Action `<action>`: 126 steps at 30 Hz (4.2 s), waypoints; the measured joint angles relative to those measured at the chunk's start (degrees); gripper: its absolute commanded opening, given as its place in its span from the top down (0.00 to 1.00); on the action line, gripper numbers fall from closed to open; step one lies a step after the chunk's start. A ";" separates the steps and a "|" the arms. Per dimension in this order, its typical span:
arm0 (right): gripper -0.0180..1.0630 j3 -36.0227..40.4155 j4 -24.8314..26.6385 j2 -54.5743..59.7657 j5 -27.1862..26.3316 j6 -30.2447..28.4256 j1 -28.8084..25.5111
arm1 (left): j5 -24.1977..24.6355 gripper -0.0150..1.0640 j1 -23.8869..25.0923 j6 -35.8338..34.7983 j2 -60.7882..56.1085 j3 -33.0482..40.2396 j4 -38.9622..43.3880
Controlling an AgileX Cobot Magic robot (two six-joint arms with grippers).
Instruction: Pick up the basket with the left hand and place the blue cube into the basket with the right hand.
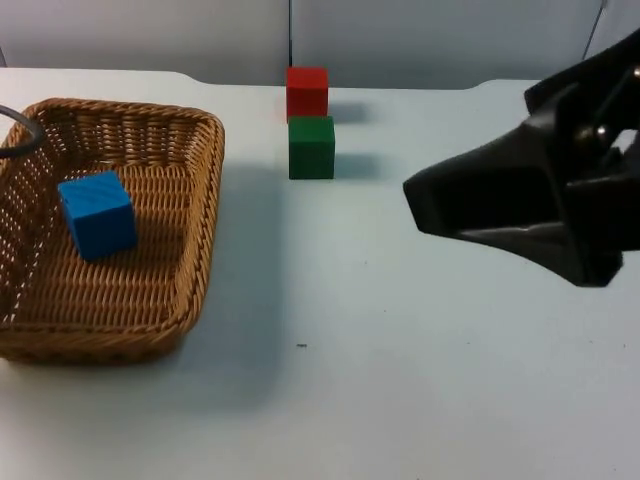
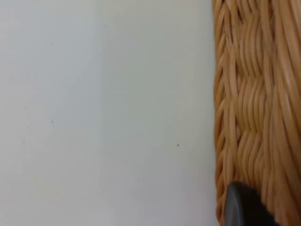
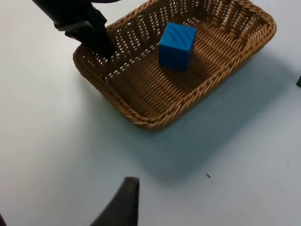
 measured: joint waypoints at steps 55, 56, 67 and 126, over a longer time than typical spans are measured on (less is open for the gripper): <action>0.02 1.85 -3.13 -34.58 18.82 -2.07 0.00 | 16.00 0.12 -9.22 -45.75 -84.45 0.00 43.46; 0.02 1.85 -3.13 -34.58 18.82 -2.07 0.00 | 16.00 0.12 -9.22 -45.75 -84.45 0.00 43.46; 0.02 2.82 -8.40 -43.42 30.13 0.00 0.00 | 25.75 0.12 -17.13 -58.46 -94.60 0.27 59.64; 0.02 9.53 -11.46 -61.28 45.44 4.43 0.00 | 31.12 0.12 -14.99 -66.39 -105.79 13.12 66.84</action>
